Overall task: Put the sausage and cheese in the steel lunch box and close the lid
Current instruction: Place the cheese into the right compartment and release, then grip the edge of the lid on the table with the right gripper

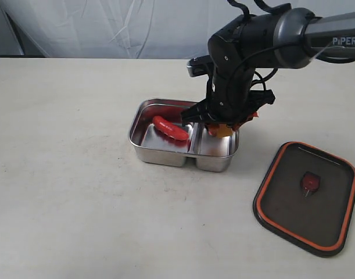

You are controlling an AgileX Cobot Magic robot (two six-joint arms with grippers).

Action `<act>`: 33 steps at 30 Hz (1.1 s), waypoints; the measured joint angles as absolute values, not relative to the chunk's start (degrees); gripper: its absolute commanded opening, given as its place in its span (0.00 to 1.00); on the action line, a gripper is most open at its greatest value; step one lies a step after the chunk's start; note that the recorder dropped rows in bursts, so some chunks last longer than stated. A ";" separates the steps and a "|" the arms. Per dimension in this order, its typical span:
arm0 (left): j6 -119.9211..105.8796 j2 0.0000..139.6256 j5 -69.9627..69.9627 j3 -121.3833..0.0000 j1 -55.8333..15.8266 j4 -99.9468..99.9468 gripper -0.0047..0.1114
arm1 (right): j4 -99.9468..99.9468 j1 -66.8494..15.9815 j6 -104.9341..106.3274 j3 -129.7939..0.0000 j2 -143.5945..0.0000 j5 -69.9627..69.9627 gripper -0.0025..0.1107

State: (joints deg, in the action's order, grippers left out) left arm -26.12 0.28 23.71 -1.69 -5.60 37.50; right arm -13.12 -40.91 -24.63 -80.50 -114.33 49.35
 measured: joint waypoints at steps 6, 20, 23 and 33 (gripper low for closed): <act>-26.12 0.28 23.71 -1.69 -5.60 37.50 0.04 | -12.87 -40.91 -24.21 -80.50 -114.41 47.75 0.42; -26.12 0.28 23.71 -1.69 -5.60 37.40 0.04 | -12.53 -40.91 -19.48 -74.44 -100.03 63.28 0.63; -26.12 0.28 23.71 -1.69 -5.60 37.40 0.04 | -11.53 -40.91 -19.48 -62.30 -94.17 59.90 0.63; -26.12 0.28 23.71 -1.69 -5.60 37.40 0.04 | -5.68 -40.91 -19.48 -47.53 -99.49 39.37 0.59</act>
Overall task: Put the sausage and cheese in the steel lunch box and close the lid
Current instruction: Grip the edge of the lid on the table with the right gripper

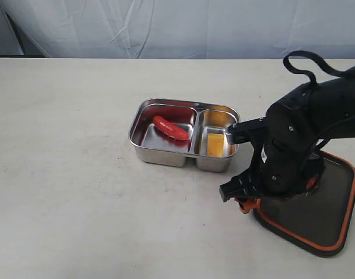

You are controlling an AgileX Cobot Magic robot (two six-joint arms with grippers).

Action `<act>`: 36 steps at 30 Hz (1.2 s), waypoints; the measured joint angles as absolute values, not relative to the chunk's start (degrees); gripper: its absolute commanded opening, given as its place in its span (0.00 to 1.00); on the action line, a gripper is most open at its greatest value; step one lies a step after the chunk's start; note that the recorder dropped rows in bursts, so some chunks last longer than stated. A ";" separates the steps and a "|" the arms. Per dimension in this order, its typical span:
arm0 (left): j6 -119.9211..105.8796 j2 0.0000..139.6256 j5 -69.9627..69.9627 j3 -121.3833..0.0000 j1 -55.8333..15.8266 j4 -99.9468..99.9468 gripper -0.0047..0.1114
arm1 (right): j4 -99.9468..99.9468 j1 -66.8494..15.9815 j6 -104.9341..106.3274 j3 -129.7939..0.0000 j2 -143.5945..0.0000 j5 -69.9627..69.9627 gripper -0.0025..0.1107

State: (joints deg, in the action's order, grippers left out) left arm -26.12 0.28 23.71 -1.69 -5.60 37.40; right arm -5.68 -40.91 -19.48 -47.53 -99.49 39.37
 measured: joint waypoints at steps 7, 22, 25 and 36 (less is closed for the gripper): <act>-26.12 0.28 23.71 -1.69 -5.60 37.40 0.04 | -3.75 -43.10 -19.48 -47.65 -103.73 37.90 0.03; -26.12 0.28 23.71 -1.69 -5.60 37.40 0.04 | -0.70 -49.66 -21.45 -47.27 -85.97 43.59 0.01; -26.12 0.28 23.71 -1.69 -5.60 37.40 0.04 | 0.00 -51.35 -21.58 -47.27 -79.27 43.17 0.01; -26.12 0.28 23.29 -1.69 -5.60 36.77 0.04 | 5.59 -59.39 -20.02 -47.27 -63.13 37.18 0.01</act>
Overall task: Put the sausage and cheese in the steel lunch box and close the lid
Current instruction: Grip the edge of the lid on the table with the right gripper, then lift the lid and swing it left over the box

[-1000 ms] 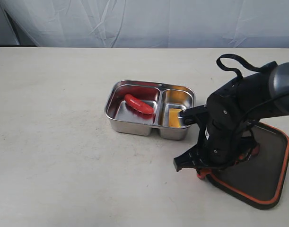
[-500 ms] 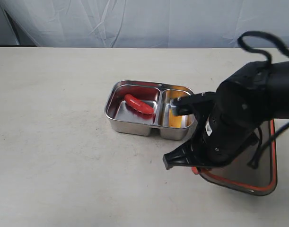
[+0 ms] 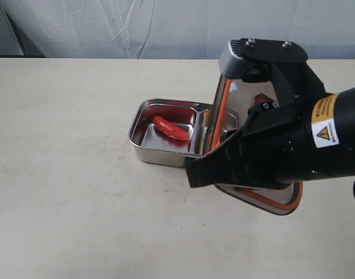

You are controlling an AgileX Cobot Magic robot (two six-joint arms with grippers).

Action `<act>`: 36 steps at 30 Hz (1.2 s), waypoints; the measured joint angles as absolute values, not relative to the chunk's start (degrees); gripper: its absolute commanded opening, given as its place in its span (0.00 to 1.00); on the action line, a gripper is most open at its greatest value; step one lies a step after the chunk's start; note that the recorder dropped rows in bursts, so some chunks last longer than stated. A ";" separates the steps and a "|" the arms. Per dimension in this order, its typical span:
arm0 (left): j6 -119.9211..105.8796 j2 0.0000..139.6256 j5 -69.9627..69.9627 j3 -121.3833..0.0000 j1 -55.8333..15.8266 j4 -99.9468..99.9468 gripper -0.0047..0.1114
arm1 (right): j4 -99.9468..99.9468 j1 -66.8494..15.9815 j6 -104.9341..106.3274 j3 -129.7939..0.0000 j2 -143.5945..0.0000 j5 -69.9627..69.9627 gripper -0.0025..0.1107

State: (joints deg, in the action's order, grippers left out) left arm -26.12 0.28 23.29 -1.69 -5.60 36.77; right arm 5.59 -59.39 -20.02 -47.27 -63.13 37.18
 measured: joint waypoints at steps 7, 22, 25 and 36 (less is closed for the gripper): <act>-25.30 0.28 15.70 -1.69 -5.60 36.92 0.04 | 12.41 -66.07 -13.88 -47.27 -61.03 34.13 0.01; -19.80 0.28 10.19 -1.69 -5.60 79.62 0.04 | 20.93 -73.63 -6.61 -47.19 -64.31 3.84 0.01; -20.15 0.28 14.33 -1.69 -5.60 79.62 0.04 | 21.54 -75.49 -6.61 -47.31 -68.20 -0.62 0.01; -22.99 0.28 19.92 -1.69 -5.60 80.08 0.04 | 22.49 -79.89 -6.61 -56.32 -78.60 -3.24 0.01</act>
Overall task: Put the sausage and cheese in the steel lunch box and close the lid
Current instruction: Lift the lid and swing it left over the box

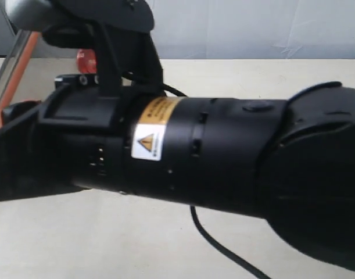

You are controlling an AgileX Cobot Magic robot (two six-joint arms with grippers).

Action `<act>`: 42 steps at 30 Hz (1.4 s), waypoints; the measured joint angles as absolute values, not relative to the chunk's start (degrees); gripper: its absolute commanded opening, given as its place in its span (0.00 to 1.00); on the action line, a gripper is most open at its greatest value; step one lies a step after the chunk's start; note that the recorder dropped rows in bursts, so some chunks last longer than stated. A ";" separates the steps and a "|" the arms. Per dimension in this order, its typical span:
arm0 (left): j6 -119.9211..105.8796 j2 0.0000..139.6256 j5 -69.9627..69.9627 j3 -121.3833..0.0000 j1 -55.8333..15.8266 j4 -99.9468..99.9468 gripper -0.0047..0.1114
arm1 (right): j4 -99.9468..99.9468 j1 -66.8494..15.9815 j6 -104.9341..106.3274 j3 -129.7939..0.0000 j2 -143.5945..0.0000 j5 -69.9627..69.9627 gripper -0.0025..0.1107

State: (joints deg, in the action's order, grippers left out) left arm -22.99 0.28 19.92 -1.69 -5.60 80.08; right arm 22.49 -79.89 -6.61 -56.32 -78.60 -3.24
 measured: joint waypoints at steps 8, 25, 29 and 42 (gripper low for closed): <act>-38.65 0.20 32.07 -1.69 -5.60 84.99 0.29 | 24.48 -79.99 -6.61 -62.58 -84.31 -3.68 0.01; -73.39 0.20 31.26 -1.69 -5.60 99.00 0.09 | 25.28 -87.15 -6.61 -63.41 -88.87 -11.35 0.01; -79.60 0.20 31.41 -2.39 -5.60 99.04 0.04 | 25.70 -87.13 -6.25 -63.41 -88.84 -11.62 0.02; -98.38 0.31 18.50 -14.82 -5.60 80.97 0.04 | 22.59 -73.82 -6.40 -63.85 -77.81 17.41 0.52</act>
State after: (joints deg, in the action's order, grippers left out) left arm -98.38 0.31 18.50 -14.82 -5.60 80.97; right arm 22.59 -73.82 -6.40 -63.85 -77.81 17.41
